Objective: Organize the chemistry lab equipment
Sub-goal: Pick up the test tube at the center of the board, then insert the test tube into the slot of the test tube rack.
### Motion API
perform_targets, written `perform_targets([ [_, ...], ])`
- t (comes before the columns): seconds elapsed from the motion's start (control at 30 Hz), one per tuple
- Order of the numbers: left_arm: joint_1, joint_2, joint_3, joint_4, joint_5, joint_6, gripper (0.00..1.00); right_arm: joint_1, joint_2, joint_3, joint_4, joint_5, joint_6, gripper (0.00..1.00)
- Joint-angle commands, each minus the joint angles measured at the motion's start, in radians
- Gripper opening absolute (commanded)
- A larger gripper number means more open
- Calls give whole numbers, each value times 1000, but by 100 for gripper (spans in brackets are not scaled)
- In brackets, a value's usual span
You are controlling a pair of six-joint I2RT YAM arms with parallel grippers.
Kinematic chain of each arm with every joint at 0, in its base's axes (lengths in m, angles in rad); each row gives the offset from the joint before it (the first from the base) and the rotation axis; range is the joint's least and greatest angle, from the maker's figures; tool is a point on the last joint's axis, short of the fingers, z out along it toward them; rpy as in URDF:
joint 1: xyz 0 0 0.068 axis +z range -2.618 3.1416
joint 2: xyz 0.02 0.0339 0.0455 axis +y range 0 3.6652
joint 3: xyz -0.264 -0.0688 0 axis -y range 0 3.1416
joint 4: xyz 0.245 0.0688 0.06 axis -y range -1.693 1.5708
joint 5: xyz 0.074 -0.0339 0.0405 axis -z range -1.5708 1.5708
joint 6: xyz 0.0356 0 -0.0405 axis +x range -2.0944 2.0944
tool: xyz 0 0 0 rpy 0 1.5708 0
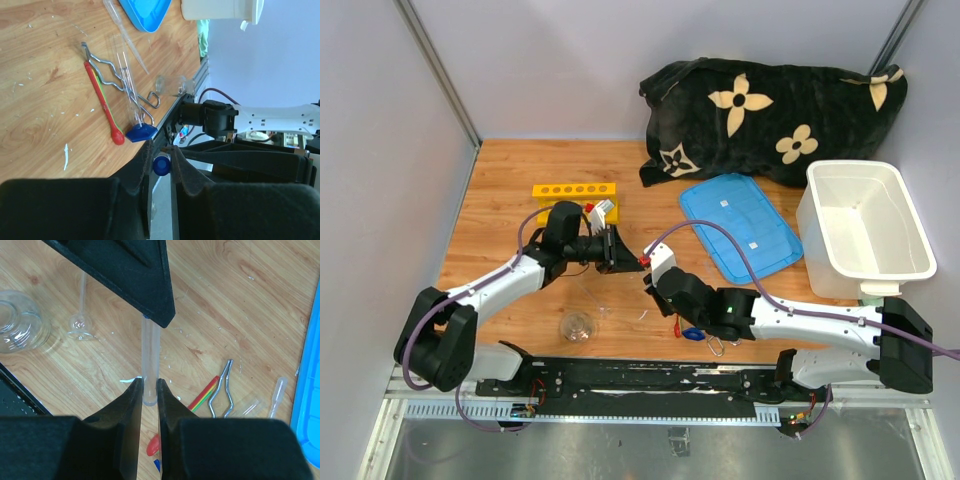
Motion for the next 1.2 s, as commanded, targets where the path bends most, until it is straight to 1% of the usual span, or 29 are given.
perform_targets([
  [0.0,-5,-12,62,-118,-73,103,0,16,0,-8,2,27,14,17],
  [0.07,-5,-19,80,-179,-131,132,0,16,-5,-9,-1,27,19,26],
  [0.13,-5,-24,93,-211,-167,151,0,16,-15,-15,3,60,19,30],
  [0.3,-6,-31,119,-266,-242,179,0,16,-56,-39,32,45,3,32],
  [0.33,-6,-33,125,-277,-254,185,0,16,-63,-46,38,17,3,32],
  [0.43,-6,-46,170,-354,-343,231,0,16,-75,-60,43,2,1,31],
  [0.67,-4,-159,344,-614,-780,354,0,16,-52,-65,22,0,7,31],
  [0.83,-4,-240,420,-712,-1125,411,0,16,-15,-54,21,-8,10,30],
  [0.9,10,-256,417,-723,-1209,423,0,16,-9,-54,26,-10,10,30],
  [0.97,66,-259,395,-716,-1193,431,0,16,-4,-50,28,-9,7,30],
  [1.03,161,-257,361,-693,-1112,435,0,15,0,-49,27,-9,3,30],
  [1.07,188,-258,341,-676,-1074,434,0,16,2,-50,25,-9,1,30],
  [1.17,213,-265,296,-624,-1068,428,0,16,-2,-56,23,0,3,30],
])
